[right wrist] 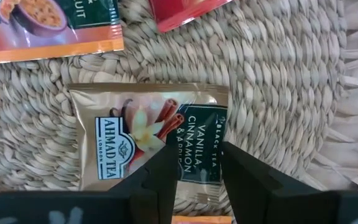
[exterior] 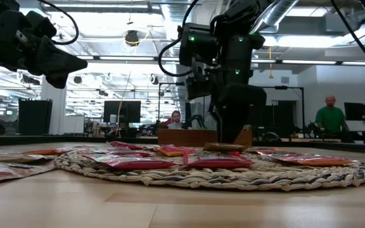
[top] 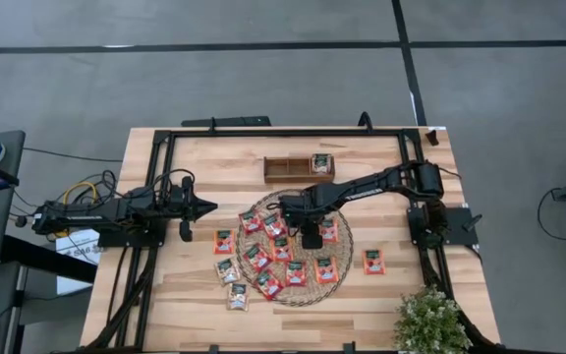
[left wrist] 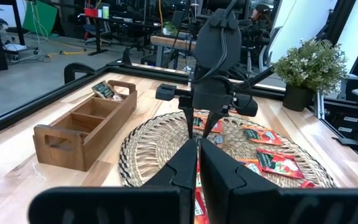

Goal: Pick & Place Tea
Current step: Put the top brown tea bag into the right slot of the wooden organizer

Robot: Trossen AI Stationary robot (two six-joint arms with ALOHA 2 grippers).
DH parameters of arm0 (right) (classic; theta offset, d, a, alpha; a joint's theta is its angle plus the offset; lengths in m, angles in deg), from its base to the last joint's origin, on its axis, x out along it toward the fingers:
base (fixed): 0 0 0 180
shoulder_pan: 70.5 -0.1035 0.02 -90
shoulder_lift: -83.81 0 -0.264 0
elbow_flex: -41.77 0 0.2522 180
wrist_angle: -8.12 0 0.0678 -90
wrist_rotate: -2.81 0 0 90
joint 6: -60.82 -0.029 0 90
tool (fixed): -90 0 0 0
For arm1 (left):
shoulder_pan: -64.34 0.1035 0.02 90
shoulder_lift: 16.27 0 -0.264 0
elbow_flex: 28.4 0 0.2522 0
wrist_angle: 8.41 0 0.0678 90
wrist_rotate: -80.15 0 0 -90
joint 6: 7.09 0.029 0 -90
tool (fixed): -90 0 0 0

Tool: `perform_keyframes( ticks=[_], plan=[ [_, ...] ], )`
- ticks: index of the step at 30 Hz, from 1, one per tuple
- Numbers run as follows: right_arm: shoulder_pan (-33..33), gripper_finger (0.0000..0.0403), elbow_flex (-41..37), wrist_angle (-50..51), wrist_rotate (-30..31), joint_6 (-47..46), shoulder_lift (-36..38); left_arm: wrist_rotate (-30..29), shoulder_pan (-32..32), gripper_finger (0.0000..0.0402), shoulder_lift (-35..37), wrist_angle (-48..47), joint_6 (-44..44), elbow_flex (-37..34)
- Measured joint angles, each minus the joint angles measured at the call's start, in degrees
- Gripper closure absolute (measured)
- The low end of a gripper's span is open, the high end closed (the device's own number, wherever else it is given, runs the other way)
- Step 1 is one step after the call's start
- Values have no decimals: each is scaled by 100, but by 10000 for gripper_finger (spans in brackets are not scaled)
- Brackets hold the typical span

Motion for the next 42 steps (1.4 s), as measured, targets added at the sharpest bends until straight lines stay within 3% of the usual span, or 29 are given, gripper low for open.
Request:
perform_keyframes(
  ticks=[8, 21, 27, 36, 42],
  plan=[
    [-4, 297, -7, -15, 12, -225, -2, 1, 1, 393, 0, 0, 0, 0],
    [-7, 393, -1, 6, -23, -238, -8, 2, 0, 394, 0, 0, -1, 0],
    [0, 397, 266, 270, 26, -236, -48, 2, 1, 394, 0, 0, 0, 0],
    [-1, 401, 1245, 1425, 92, -165, -45, 2, 0, 393, 0, 0, -2, 0],
    [-9, 402, 2313, 2489, 893, 114, -32, 4, 1, 393, -2, 0, 0, 0]
  ],
)
